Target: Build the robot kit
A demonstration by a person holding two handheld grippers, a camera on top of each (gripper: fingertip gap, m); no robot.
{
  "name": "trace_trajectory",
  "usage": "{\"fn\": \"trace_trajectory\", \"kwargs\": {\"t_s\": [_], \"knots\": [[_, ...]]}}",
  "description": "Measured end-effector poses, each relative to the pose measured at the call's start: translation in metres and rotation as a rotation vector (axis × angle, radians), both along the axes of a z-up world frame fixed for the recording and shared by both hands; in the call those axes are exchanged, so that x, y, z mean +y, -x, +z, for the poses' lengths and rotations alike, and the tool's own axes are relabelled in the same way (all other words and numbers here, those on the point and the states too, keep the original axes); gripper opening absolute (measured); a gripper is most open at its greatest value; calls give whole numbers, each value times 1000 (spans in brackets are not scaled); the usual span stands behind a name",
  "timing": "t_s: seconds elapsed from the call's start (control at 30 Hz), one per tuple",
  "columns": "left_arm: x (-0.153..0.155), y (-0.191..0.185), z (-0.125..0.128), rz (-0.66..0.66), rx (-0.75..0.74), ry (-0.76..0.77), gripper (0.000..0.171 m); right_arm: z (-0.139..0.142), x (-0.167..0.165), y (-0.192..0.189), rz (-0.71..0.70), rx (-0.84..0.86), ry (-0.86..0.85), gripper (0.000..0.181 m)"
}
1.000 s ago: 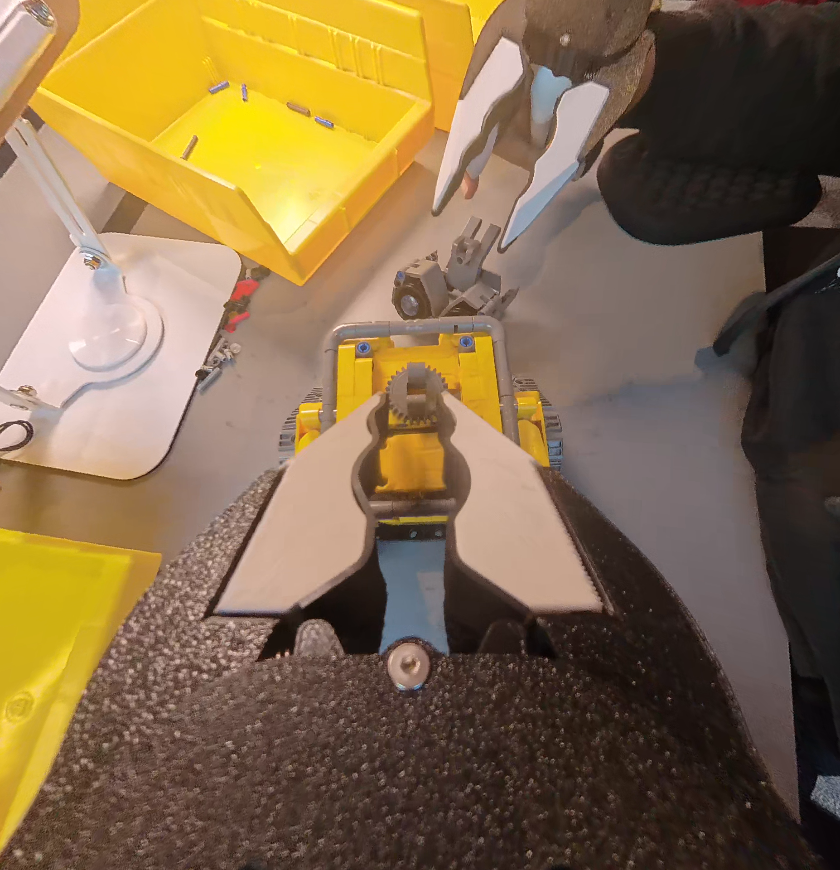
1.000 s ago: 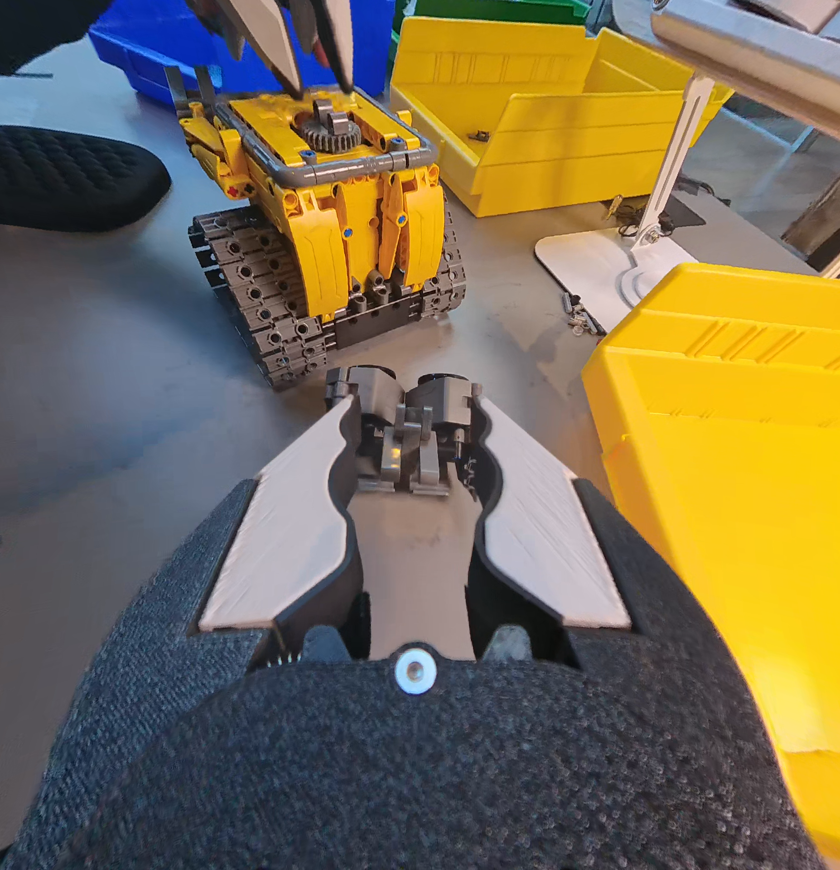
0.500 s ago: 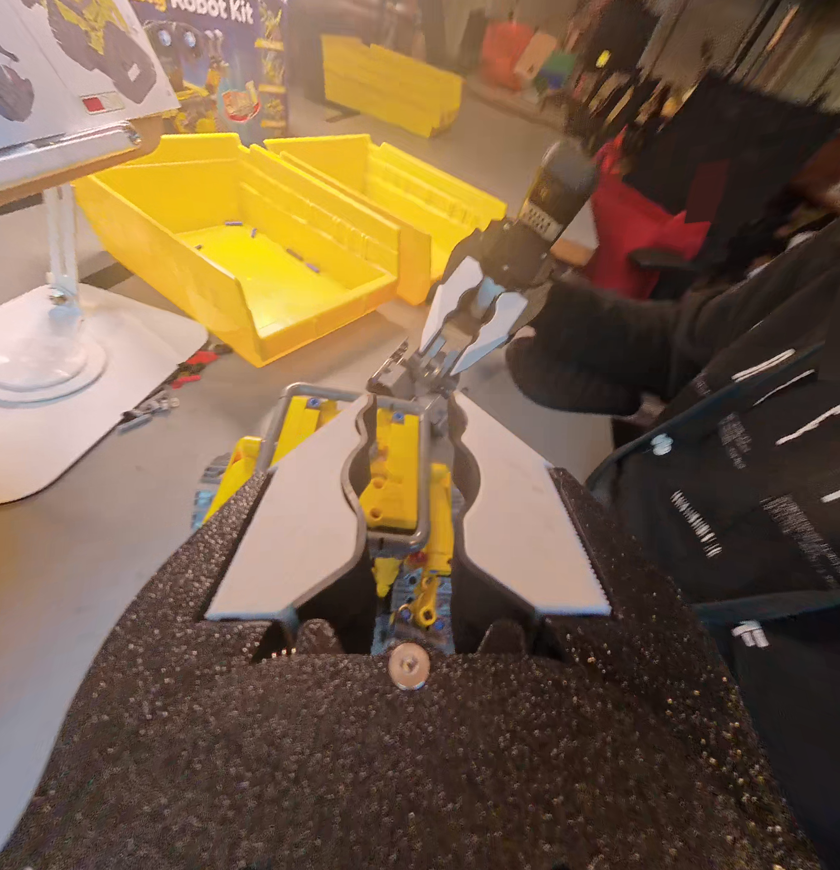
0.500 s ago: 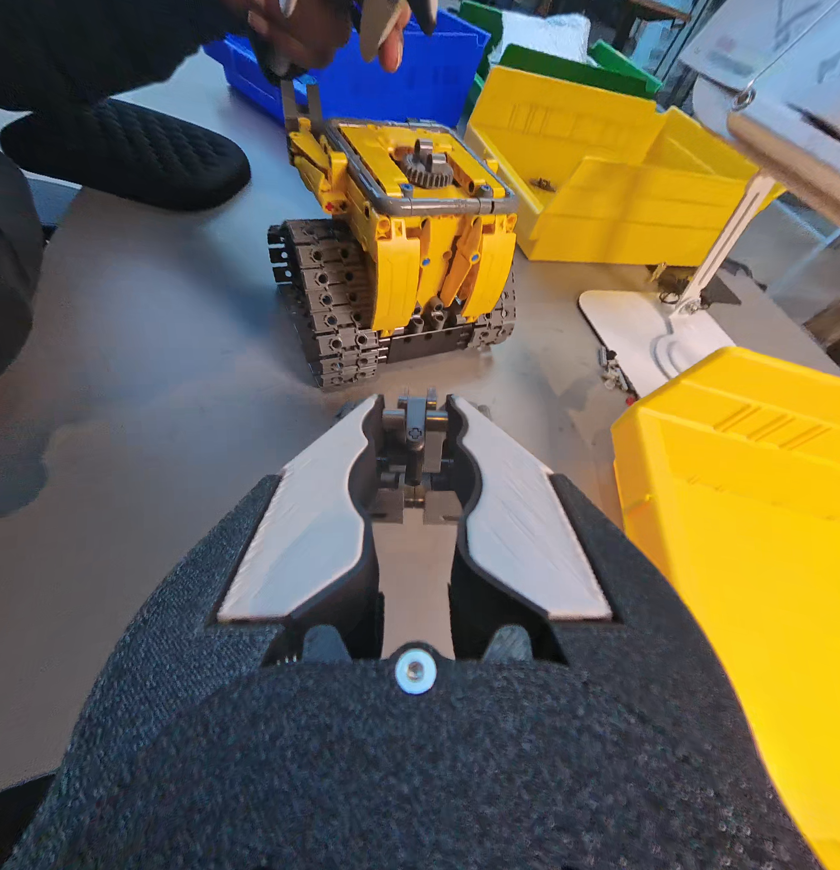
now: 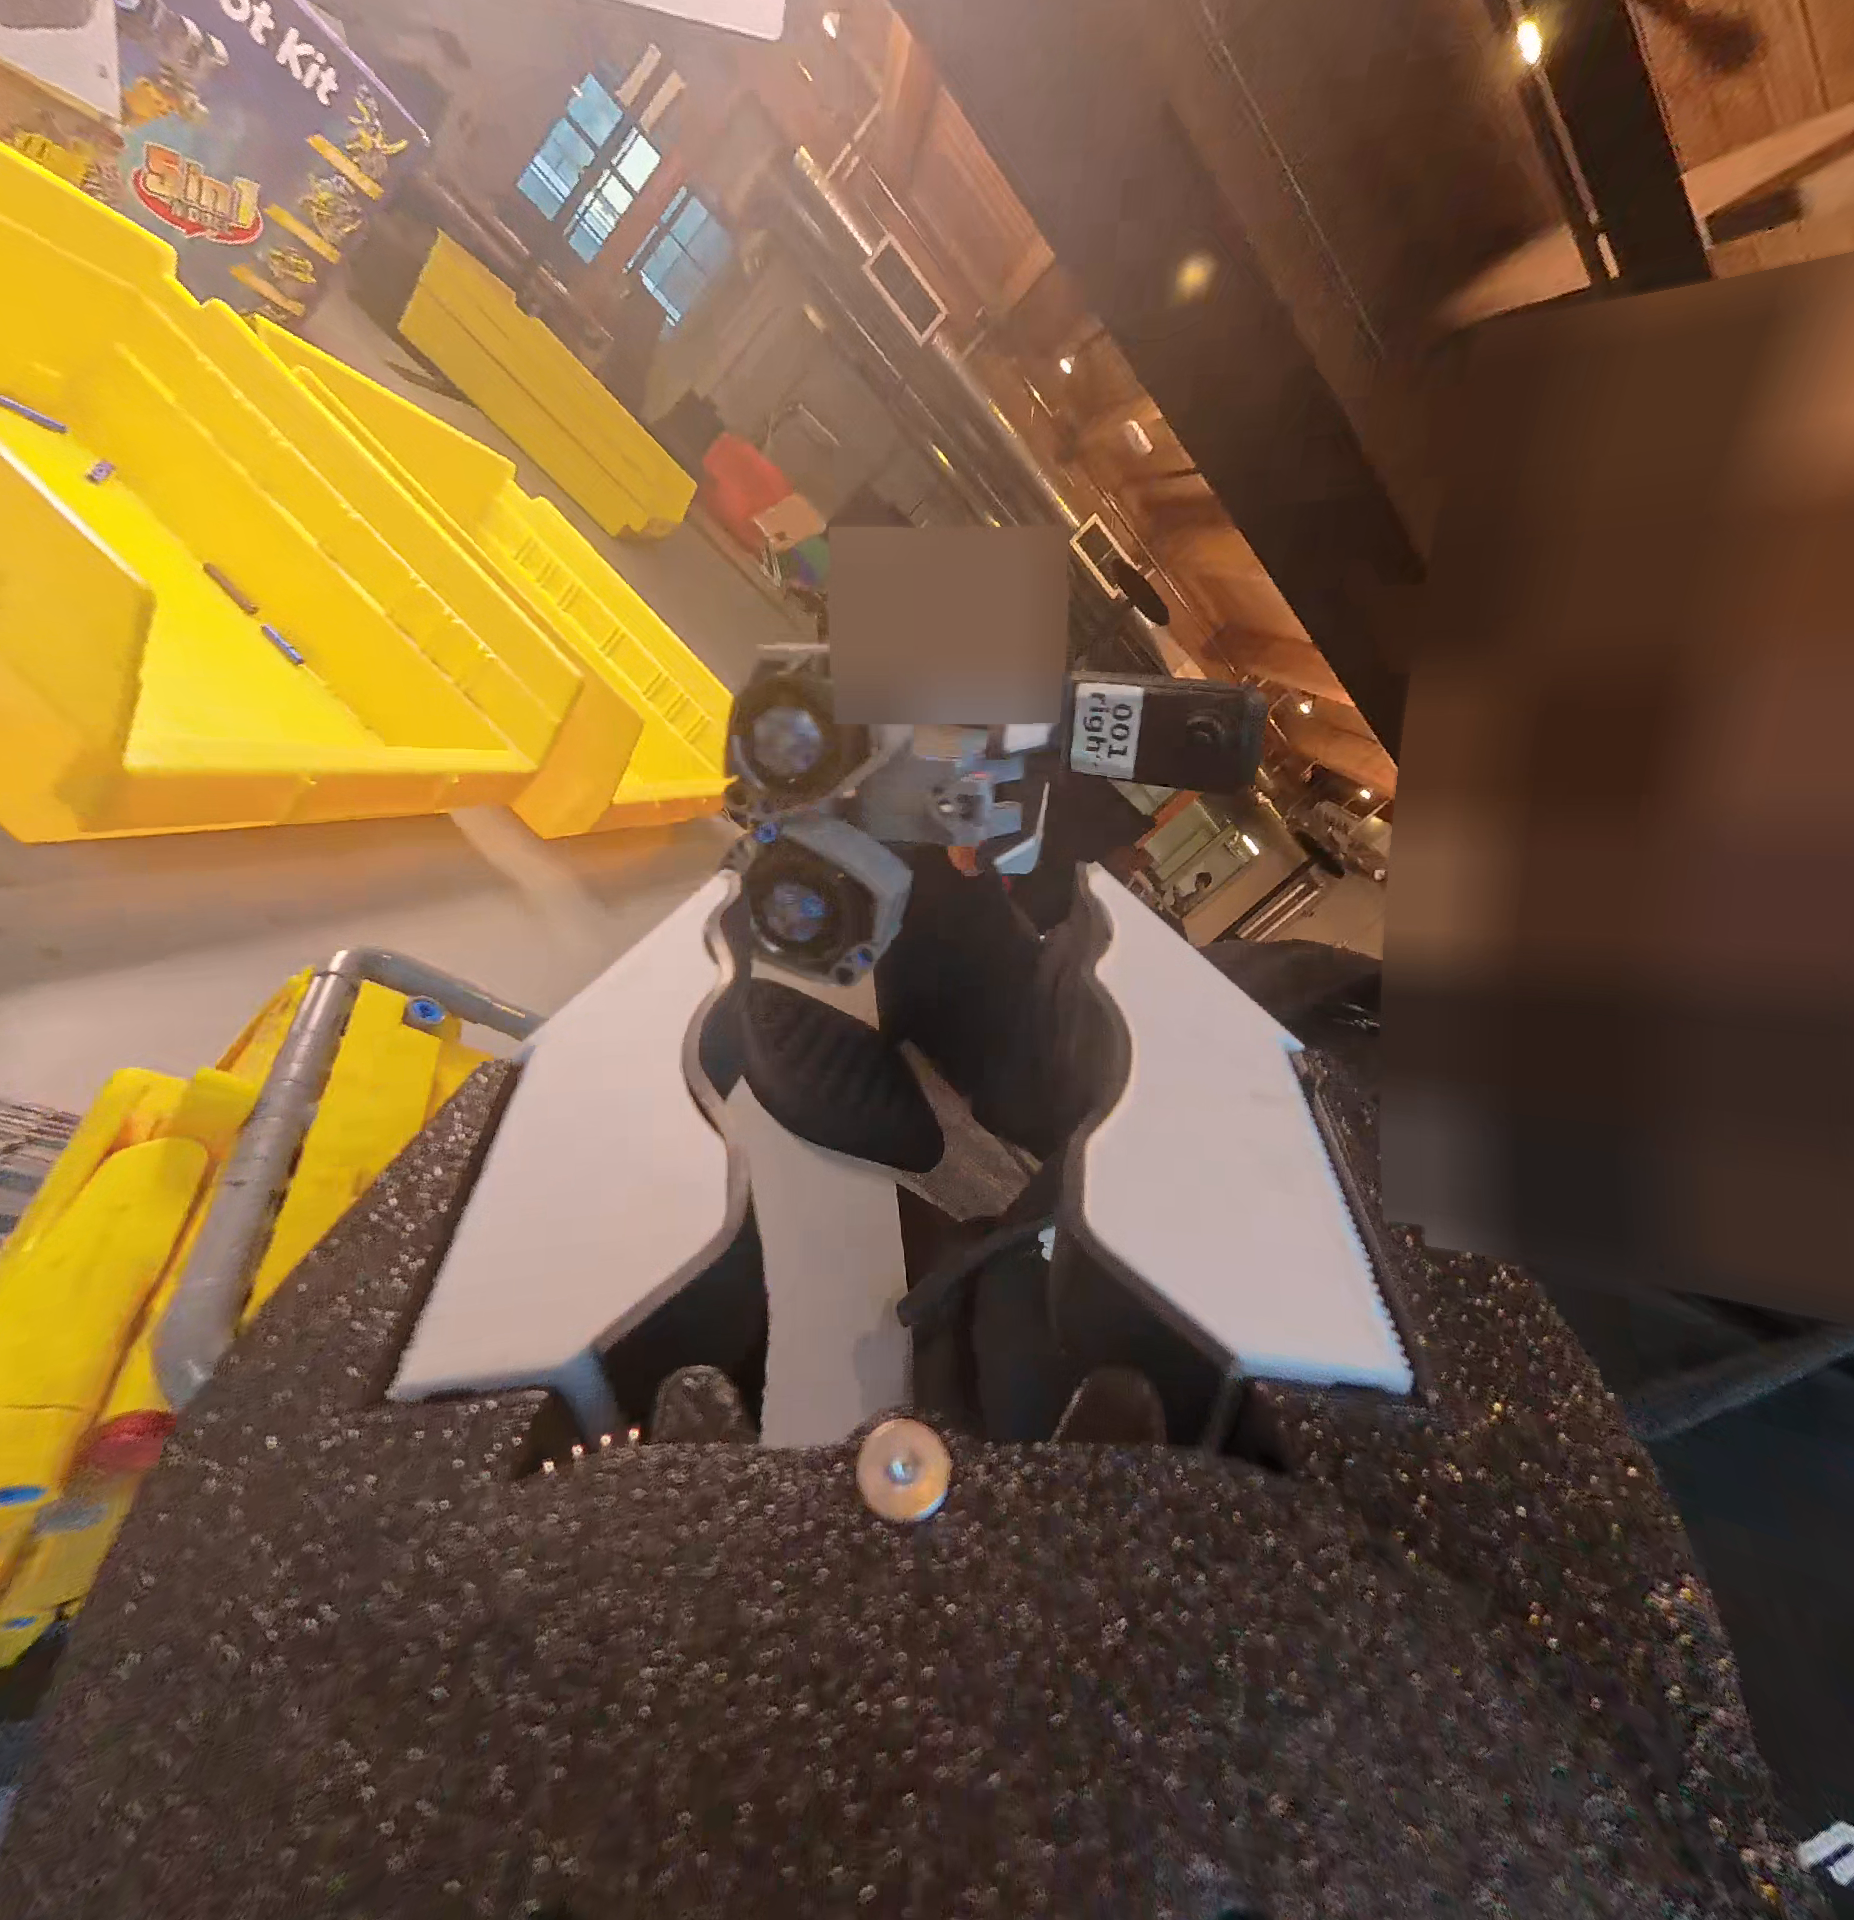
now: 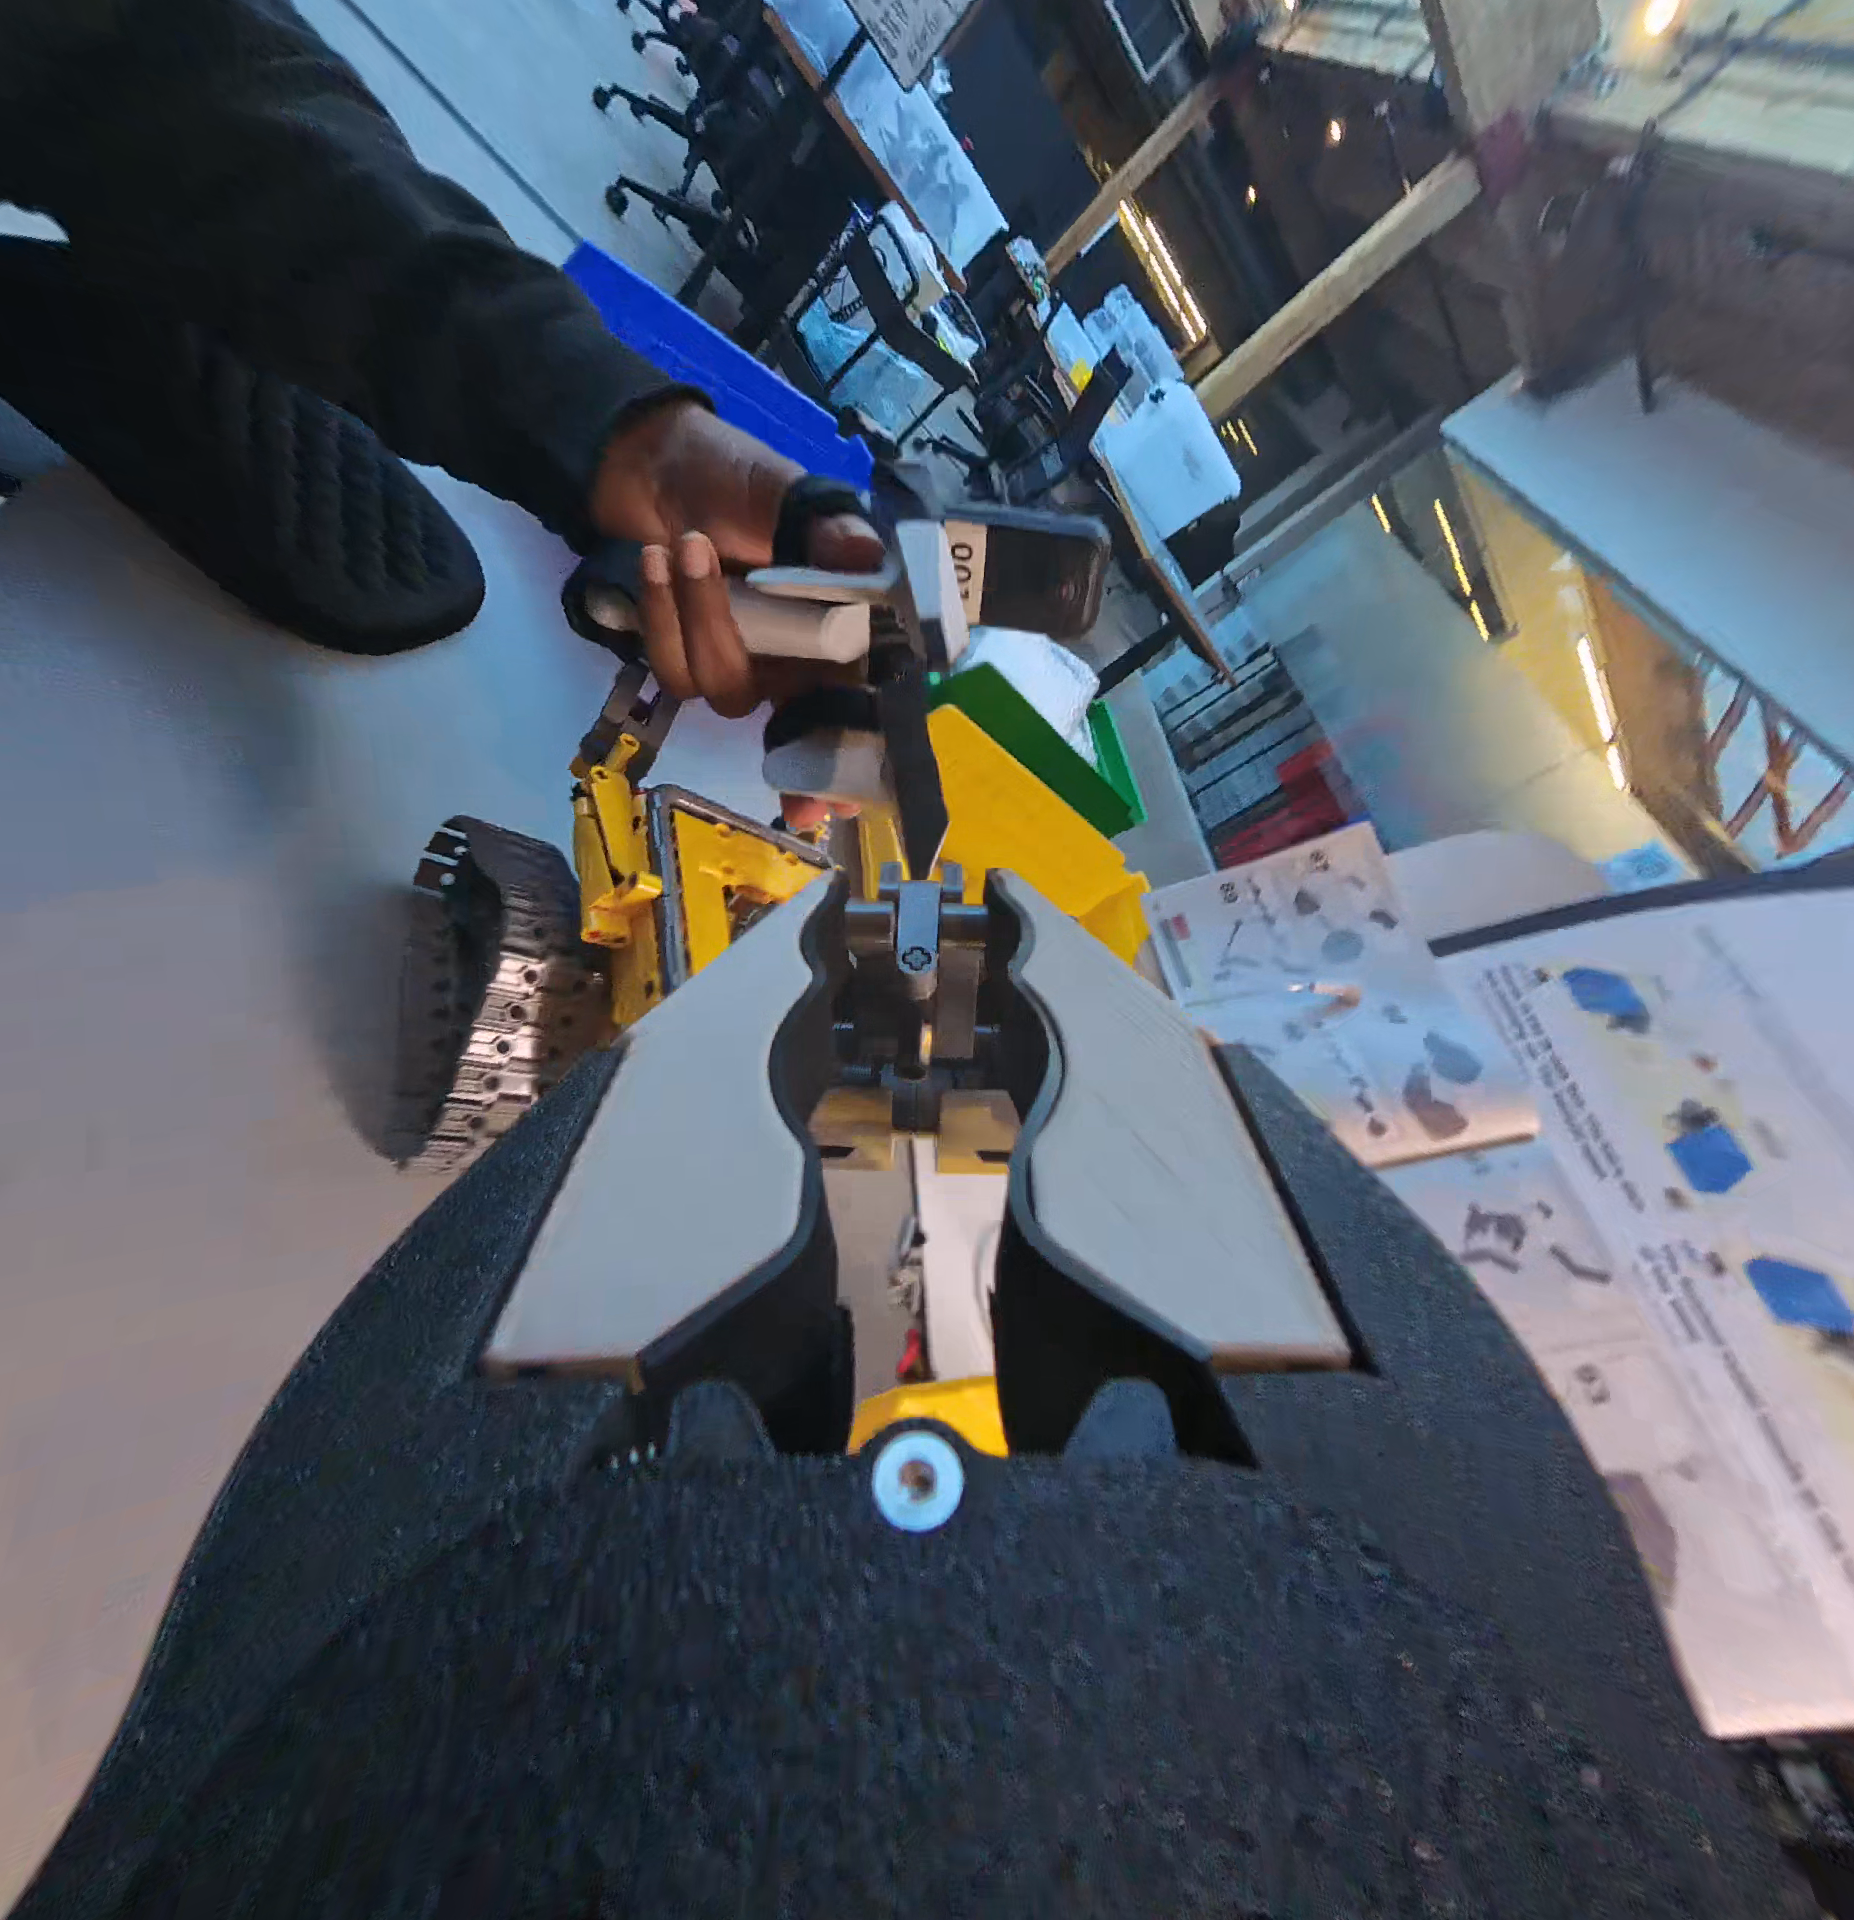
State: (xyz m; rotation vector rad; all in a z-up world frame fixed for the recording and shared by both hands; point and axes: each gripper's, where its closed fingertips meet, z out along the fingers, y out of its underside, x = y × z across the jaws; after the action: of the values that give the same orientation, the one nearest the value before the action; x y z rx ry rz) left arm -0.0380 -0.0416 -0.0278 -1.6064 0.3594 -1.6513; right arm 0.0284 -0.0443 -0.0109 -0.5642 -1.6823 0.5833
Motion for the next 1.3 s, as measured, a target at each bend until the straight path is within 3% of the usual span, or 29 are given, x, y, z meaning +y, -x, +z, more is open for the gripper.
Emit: {"fn": "trace_trajectory", "kwargs": {"t_s": [0.27,0.4,0.47,0.53,0.57,0.8,0.93,1.1,1.3], "knots": [[11,-4,2,-28,158,-116,70,12,-25,39,121,64,-195,24],[-5,-12,6,-188,146,-205,74,4,-38,49,159,18,-272,25],[-13,-14,8,-246,132,-241,66,2,-42,50,172,4,-277,25],[-11,-12,9,-223,143,-269,62,3,-39,49,158,-6,-300,25],[-8,-10,8,-197,166,-292,52,4,-38,48,152,0,-303,25],[-3,-1,15,7,450,-634,50,-2,-23,50,27,28,-374,29],[1,5,20,162,685,-878,50,-3,-18,45,12,86,-145,32],[2,11,18,272,871,-1059,50,-10,-7,34,14,95,175,35],[8,11,11,355,1061,-1218,50,-22,13,35,12,1,534,60]]}}
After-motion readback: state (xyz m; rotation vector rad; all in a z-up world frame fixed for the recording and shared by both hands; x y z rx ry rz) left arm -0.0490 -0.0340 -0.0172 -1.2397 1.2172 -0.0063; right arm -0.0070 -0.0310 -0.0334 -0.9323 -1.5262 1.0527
